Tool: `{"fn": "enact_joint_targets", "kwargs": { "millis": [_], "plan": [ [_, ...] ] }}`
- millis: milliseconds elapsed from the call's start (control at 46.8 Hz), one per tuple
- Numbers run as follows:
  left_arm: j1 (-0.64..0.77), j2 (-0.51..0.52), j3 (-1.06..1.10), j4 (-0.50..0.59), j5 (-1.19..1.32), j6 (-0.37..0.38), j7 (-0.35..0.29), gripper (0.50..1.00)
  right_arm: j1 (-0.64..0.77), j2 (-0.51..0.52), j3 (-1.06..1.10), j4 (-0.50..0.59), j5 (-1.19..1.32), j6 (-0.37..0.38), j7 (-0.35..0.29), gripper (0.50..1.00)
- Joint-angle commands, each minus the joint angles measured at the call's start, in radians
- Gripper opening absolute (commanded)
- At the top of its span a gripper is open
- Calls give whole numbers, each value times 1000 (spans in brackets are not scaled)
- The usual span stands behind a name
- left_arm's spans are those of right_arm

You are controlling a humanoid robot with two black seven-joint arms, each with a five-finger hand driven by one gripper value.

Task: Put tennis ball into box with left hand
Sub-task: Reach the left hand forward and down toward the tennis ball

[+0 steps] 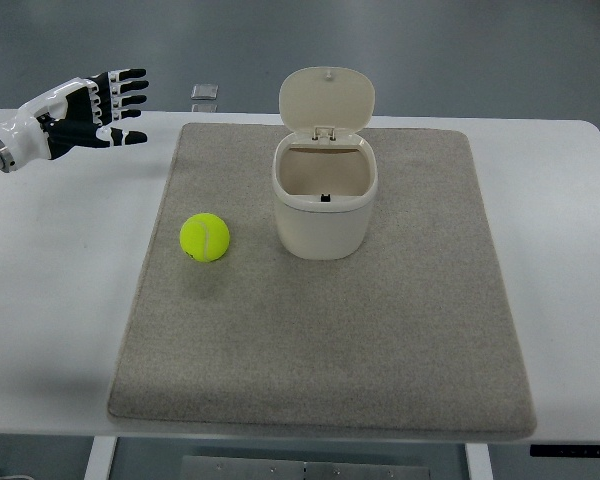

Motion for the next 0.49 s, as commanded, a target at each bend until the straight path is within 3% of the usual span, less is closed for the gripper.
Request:
{"fn": "enact_joint_targets", "kwargs": {
  "millis": [0, 278, 470],
  "plan": [
    [0, 48, 30, -48, 43, -2, 0, 984, 1, 0, 0, -1, 0, 0, 0, 901],
    [15, 143, 43, -159, 250, -5, -5, 984, 0, 0, 0, -1, 0, 0, 0, 903],
    [15, 197, 72, -274, 379, -3, -65, 977, 0, 0, 0, 1, 0, 0, 0, 901]
  ]
}}
